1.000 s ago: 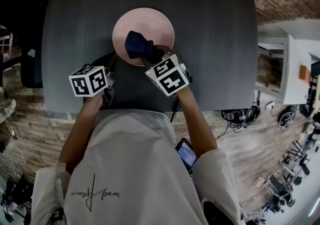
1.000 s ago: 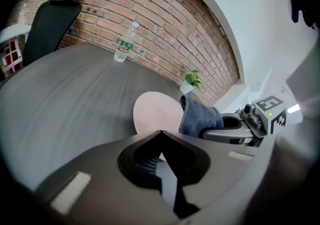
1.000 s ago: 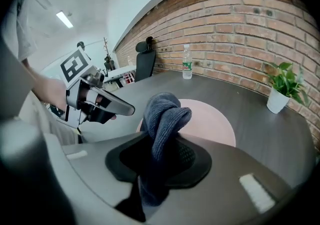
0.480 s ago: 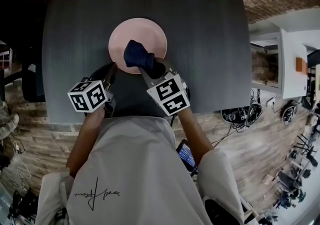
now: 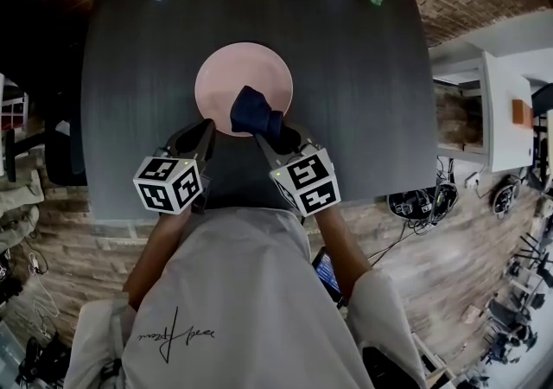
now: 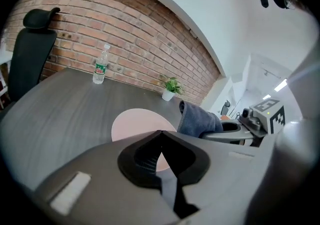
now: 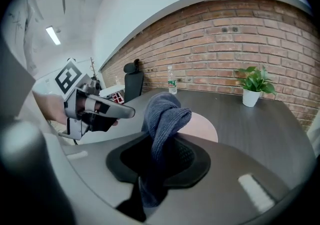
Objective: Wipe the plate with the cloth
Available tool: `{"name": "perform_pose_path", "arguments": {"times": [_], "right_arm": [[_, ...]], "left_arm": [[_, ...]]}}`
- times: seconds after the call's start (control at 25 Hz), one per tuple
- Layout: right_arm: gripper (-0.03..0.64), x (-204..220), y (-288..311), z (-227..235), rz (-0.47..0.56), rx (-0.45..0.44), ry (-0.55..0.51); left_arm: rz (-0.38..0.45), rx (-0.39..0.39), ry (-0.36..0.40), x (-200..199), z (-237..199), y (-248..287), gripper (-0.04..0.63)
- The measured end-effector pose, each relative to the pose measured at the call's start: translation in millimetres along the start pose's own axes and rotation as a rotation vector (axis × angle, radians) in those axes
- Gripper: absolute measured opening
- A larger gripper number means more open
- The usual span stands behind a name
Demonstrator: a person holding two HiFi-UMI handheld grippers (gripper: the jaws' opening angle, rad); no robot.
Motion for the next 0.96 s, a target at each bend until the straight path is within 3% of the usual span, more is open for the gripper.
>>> {"name": "perform_pose_path", "arguments": {"times": [0.2,0.96], "right_arm": [[0.083,0.8,-8.0,-1.4,0.031,-0.006,0.057],[0.083,5.5,-8.3,-10.0,0.000,-0.053,0.017]], "left_arm": [[-0.010,0.021,0.031,3.6,8.4,-7.8,0.011],[-0.033,0.006,0.114,14.9,19.6,-15.1,0.011]]}}
Point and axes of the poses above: the fingertips, and each gripper's own axes: y forward along the fingers, z to its right, x out of its underside, the point moved 10 cm from there along -y, backward along the fingers, and after that the axes turned 6 degrees about -x, right-handed, at the moved point
